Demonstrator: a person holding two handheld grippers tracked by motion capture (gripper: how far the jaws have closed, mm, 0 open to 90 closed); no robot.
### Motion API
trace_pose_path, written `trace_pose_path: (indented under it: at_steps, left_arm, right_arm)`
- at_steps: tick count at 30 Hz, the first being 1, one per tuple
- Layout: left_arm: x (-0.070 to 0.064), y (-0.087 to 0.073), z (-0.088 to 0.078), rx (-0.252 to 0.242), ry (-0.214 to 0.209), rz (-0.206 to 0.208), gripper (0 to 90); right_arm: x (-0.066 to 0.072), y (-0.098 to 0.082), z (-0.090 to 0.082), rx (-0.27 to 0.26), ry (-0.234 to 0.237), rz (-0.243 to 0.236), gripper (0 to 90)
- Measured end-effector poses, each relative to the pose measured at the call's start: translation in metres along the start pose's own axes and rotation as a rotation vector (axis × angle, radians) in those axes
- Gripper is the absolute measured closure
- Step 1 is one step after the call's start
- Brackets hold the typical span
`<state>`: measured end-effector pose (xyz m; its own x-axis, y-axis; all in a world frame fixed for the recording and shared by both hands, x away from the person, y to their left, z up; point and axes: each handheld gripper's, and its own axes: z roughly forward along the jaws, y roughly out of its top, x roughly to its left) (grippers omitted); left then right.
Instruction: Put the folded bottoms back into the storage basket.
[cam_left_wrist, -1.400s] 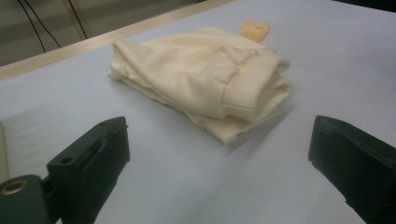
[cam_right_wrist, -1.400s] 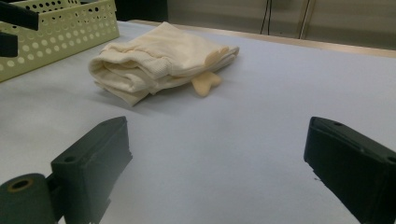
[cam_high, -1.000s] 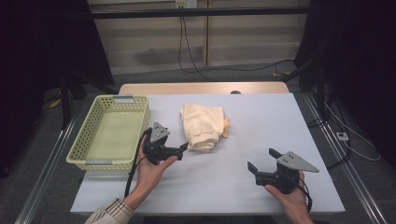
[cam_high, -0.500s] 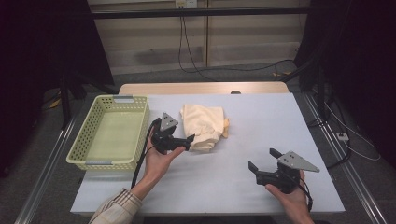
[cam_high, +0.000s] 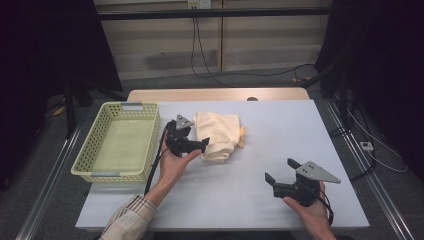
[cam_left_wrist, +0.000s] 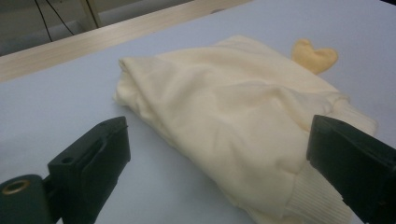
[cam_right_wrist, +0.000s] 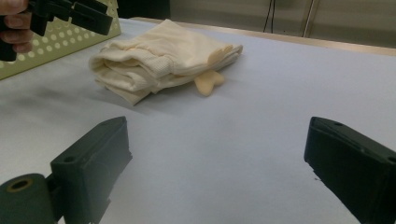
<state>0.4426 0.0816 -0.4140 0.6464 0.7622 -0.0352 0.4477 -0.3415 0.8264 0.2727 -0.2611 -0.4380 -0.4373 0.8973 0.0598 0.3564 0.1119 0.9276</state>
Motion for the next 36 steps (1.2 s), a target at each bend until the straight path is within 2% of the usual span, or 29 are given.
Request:
trace_pose_path:
  at_steps: [4,6,8,9,12,15,17,22,27,31,36]
  left_arm:
    - [0.003,0.005,0.008,-0.003,-0.009,-0.003,5.6]
    - [0.006,0.006,0.012,0.000,0.007,-0.003,6.1]
    - [0.009,0.005,0.016,-0.007,0.004,-0.019,6.8]
    - [0.012,0.005,0.020,0.010,-0.004,-0.028,7.2]
    - [0.014,0.005,0.024,0.020,-0.001,-0.045,7.2]
    - [0.016,0.008,0.027,0.034,0.014,-0.040,8.8]
    - [0.017,0.009,0.028,0.032,0.016,-0.039,12.8]
    - [0.021,0.014,0.034,0.051,0.022,-0.042,14.8]
    - [0.026,0.015,0.038,0.057,0.026,-0.082,16.3]
    - [0.030,0.010,0.046,0.083,0.043,-0.083,14.5]
    - [0.035,0.007,0.049,0.106,0.030,-0.112,20.6]
  right_arm:
    - [-0.001,0.000,-0.001,0.002,0.001,0.012,6.6]
    - [-0.001,0.000,-0.001,0.001,0.000,0.011,6.6]
    - [-0.001,0.000,-0.001,0.001,0.000,0.011,6.6]
    - [0.000,0.000,-0.001,0.006,0.001,0.010,6.5]
    - [0.002,0.001,-0.001,0.002,-0.001,0.007,6.6]
    - [0.003,0.001,-0.001,0.004,0.001,-0.006,6.6]
    - [0.003,0.001,0.000,0.005,0.000,-0.001,6.6]
    - [0.003,0.001,0.000,0.007,0.000,-0.001,6.6]
    - [0.003,0.000,0.000,0.012,0.003,-0.007,6.6]
    - [0.004,0.000,0.001,0.021,0.013,-0.002,6.6]
    - [0.004,0.000,0.002,0.026,0.011,0.000,6.6]
